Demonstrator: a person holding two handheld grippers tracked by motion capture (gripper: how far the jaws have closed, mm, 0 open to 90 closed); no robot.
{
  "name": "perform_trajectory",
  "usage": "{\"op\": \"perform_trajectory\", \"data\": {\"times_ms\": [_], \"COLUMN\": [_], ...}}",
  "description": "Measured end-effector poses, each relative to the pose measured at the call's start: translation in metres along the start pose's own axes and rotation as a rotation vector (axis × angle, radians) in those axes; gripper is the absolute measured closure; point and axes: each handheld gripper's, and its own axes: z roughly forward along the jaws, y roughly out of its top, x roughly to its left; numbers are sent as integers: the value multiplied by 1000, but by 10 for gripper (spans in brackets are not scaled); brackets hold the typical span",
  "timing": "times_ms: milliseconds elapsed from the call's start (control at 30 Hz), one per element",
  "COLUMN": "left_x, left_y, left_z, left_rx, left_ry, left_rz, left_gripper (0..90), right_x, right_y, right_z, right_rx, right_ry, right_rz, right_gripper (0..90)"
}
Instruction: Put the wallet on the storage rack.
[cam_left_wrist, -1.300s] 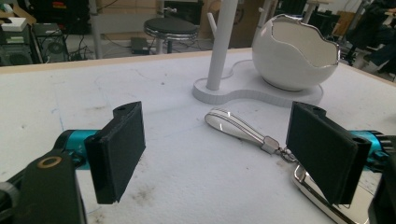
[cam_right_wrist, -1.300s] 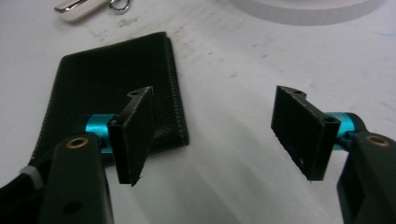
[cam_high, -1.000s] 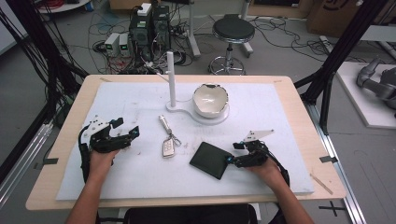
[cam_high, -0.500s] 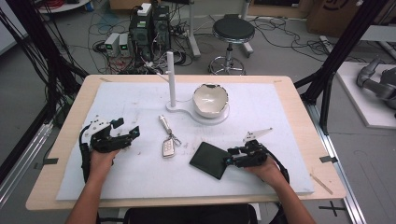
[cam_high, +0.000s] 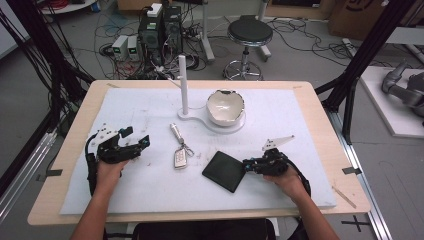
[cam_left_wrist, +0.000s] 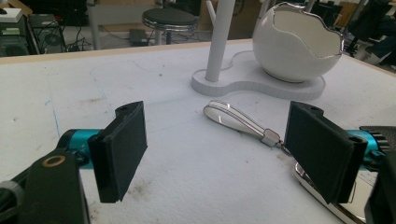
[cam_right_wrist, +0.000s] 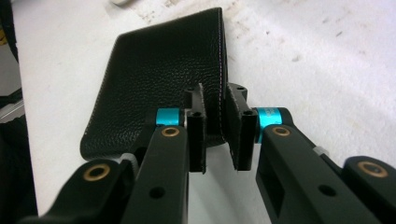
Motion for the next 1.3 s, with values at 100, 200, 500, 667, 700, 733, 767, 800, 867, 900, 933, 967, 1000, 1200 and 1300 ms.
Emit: {"op": "perform_trajectory", "data": {"times_ms": [100,200,500,667,700,733,767,800,867,900,933,967,1000,1200,1300], "left_x": [-1,-3,-12,-31,-37,-43,-55,-55,-65,-70,-74,-77,-82,-100,-105], "left_y": [0,1,3,16,19,21,23,23,23,22,21,20,19,15,14], "left_z": [0,2,9,26,31,38,53,53,69,76,84,91,98,128,136], "left_rx": [-1,-1,9,7,20,32,68,68,108,137,164,190,212,287,306], "left_ry": [-15,-40,-143,-274,-299,-330,-378,-378,-411,-424,-436,-445,-457,-542,-571], "left_rz": [-2,0,-36,-39,-27,-16,6,6,19,26,30,26,11,6,20], "left_gripper": [230,253,277,280,280,280,283,283,283,283,283,283,283,284,292], "right_x": [4,10,15,19,20,21,23,23,25,26,28,28,29,30,31], "right_y": [4,11,19,24,24,25,26,26,28,29,30,30,32,33,33], "right_z": [-4,-7,-15,-20,-20,-20,-21,-21,-22,-22,-22,-22,-22,-22,-23], "right_rx": [-34,-57,-108,-121,-121,-124,-128,-128,-126,-126,-128,-128,-131,-132,-138], "right_ry": [-10,-43,-76,-83,-82,-83,-87,-87,-87,-87,-86,-86,-82,-74,-63], "right_rz": [-49,-132,-206,-277,-288,-302,-318,-318,-331,-336,-350,-350,-367,-382,-395], "right_gripper": [877,882,891,892,892,892,892,892,892,893,893,893,893,893,893]}}
